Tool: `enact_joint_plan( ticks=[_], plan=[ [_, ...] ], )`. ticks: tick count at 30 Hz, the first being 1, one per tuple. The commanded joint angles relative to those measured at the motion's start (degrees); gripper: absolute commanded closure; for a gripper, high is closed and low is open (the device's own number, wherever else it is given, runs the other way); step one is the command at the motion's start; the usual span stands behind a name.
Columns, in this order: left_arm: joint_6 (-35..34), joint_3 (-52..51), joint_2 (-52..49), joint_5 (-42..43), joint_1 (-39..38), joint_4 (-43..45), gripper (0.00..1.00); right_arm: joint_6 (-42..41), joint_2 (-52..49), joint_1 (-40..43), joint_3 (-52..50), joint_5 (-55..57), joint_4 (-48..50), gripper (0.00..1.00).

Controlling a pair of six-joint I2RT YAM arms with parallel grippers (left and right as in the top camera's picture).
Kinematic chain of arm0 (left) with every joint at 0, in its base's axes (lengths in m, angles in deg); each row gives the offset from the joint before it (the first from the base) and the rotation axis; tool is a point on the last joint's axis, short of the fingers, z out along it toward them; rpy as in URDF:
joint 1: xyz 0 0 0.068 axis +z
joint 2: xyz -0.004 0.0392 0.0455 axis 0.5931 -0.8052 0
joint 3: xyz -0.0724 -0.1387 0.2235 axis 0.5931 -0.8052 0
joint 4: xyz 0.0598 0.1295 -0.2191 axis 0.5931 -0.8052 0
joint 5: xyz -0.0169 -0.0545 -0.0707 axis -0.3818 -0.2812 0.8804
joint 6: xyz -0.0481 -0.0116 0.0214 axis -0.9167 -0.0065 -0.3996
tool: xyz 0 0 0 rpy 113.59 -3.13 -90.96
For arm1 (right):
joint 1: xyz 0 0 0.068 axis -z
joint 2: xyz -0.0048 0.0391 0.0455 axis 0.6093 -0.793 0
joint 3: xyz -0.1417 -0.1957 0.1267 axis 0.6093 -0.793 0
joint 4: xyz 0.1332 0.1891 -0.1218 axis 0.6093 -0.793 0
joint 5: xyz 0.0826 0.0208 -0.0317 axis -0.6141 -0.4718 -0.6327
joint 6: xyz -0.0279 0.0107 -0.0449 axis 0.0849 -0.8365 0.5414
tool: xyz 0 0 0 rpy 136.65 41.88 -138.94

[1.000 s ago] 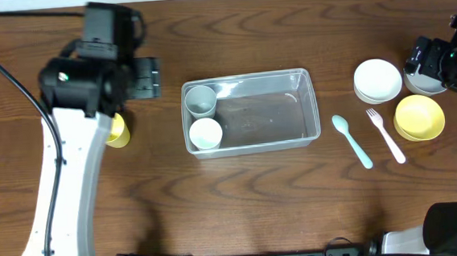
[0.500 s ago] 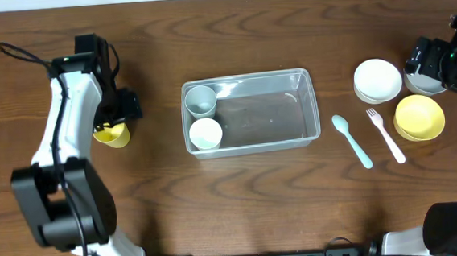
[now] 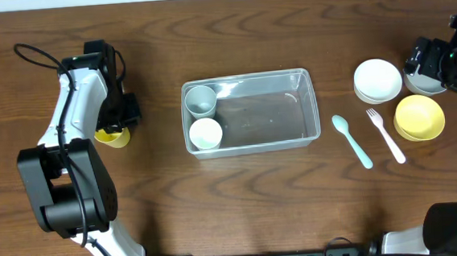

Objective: Pack container
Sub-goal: 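Grasp the yellow cup rim with the left gripper, then place the yellow cup in the container and retract left arm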

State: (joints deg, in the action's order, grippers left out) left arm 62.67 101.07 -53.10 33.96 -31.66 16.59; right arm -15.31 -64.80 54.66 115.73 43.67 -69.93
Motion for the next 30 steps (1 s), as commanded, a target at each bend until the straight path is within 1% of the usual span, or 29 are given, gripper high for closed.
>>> enact_joint_plan(
  ticks=[1,3,4,7,8,10,18,21,26,30],
  plan=[
    [0.0,0.0,-0.3,0.2,0.0,-0.1,0.81,0.5,-0.2,-0.3,-0.3,-0.5,-0.1,0.01],
    [0.0,-0.1,-0.3,0.1,0.0,-0.1,0.81,0.5,-0.2,-0.3,-0.3,-0.5,-0.1,0.01],
    [0.2,-0.2,-0.3,0.1,0.0,-0.1,0.85,0.5,-0.2,-0.3,-0.3,-0.5,-0.2,0.01],
    [0.2,-0.3,-0.3,0.1,0.0,-0.1,0.91,0.5,-0.2,-0.3,-0.3,-0.5,-0.2,0.01],
    [0.2,-0.3,-0.3,0.1,0.0,-0.1,0.91,0.5,-0.2,-0.3,-0.3,-0.5,-0.2,0.01],
    [0.2,-0.3,-0.3,0.1,0.0,-0.1,0.94,0.5,-0.2,-0.3,-0.3,-0.5,-0.2,0.01],
    [0.2,0.0,0.2,0.2,-0.1,-0.6,0.94,0.5,-0.2,-0.3,-0.3,-0.5,-0.2,0.01],
    [0.2,3.0,2.4,0.2,-1.4,-3.9,0.94,0.5,-0.2,-0.3,-0.3,-0.5,-0.1,0.01],
    [0.2,11.7,9.6,0.2,-7.5,-9.5,0.94,0.5,-0.2,-0.3,-0.3,-0.5,0.0,0.01],
    [5.1,18.0,14.6,0.2,-16.9,-9.4,0.94,0.5,-0.2,-0.3,-0.3,-0.4,0.1,0.01]
  ],
)
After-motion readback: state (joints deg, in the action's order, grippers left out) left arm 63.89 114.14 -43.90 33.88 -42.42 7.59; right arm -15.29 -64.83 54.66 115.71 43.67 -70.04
